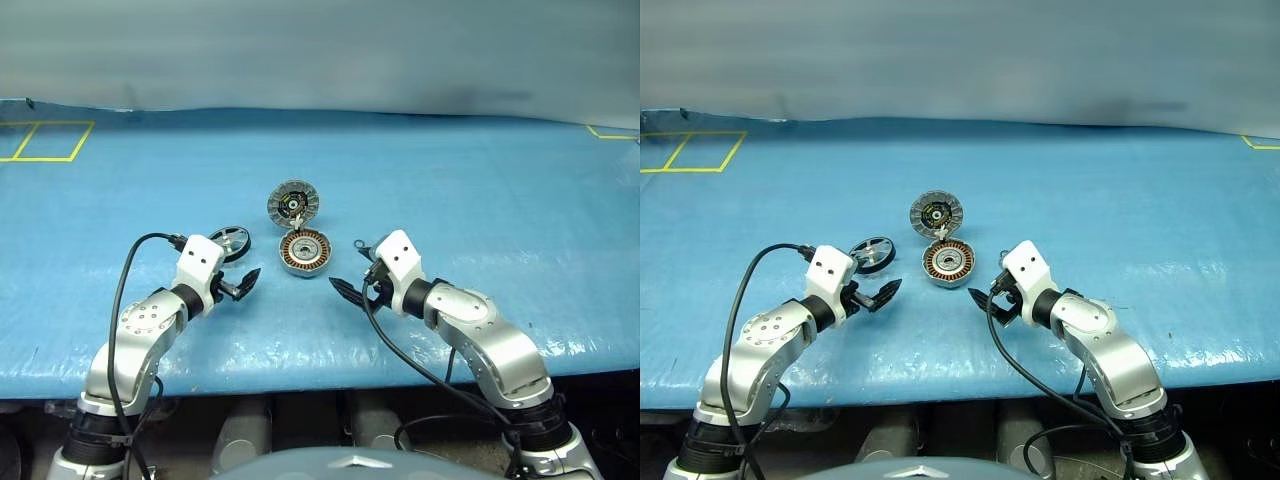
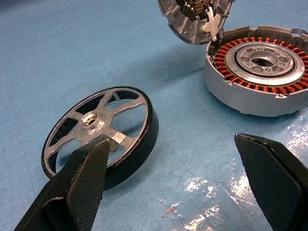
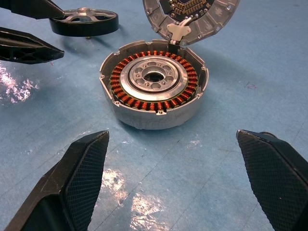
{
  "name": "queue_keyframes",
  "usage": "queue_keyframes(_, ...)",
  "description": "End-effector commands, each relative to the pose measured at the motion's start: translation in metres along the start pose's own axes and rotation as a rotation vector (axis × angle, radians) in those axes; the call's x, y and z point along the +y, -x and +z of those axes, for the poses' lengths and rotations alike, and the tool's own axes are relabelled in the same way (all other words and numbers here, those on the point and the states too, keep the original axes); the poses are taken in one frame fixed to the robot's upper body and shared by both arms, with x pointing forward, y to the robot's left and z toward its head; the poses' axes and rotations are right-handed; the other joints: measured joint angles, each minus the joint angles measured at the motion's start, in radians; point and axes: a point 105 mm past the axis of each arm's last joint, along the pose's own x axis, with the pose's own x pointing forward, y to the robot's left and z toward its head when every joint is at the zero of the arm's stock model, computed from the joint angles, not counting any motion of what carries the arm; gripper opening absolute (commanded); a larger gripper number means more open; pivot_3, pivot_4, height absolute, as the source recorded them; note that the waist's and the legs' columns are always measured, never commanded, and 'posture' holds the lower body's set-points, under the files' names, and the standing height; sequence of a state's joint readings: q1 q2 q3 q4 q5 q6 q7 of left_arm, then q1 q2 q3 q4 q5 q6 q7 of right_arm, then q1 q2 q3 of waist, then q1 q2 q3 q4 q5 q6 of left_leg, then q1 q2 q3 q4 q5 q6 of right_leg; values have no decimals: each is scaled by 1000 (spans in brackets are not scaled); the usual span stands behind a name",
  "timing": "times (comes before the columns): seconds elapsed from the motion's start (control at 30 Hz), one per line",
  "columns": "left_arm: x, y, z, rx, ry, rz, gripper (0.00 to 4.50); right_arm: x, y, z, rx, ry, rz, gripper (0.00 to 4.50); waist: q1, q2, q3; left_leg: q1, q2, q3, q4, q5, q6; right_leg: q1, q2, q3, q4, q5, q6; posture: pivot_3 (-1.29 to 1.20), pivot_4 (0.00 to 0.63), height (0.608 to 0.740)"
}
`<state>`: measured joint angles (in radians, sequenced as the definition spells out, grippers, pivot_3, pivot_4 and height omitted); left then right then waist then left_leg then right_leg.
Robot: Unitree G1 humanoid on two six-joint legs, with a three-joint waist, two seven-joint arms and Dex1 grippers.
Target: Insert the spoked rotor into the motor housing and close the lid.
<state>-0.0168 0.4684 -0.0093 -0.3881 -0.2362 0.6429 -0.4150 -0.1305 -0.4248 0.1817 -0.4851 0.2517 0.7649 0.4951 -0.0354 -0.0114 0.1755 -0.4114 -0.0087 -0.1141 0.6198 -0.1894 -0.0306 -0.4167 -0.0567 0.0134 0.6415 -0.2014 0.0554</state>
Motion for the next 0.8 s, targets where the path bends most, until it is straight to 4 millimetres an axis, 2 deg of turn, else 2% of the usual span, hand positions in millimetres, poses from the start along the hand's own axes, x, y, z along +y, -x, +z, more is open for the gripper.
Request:
queue_keyframes(0.03, 1, 4, 14, -48, -43, 8, 4497, 3, 2, 9, -34, 26, -1, 4478, 0, 0, 0, 0, 0, 0, 0, 0, 0, 0, 0, 0, 0, 0, 0, 0, 150, 740)
queue_keyframes(0.8, -3, -3, 17, -60, -40, -17, 4497, 2, 3, 11, -35, 46, -14, 4478, 1, 0, 0, 0, 0, 0, 0, 0, 0, 0, 0, 0, 0, 0, 0, 0, 150, 740)
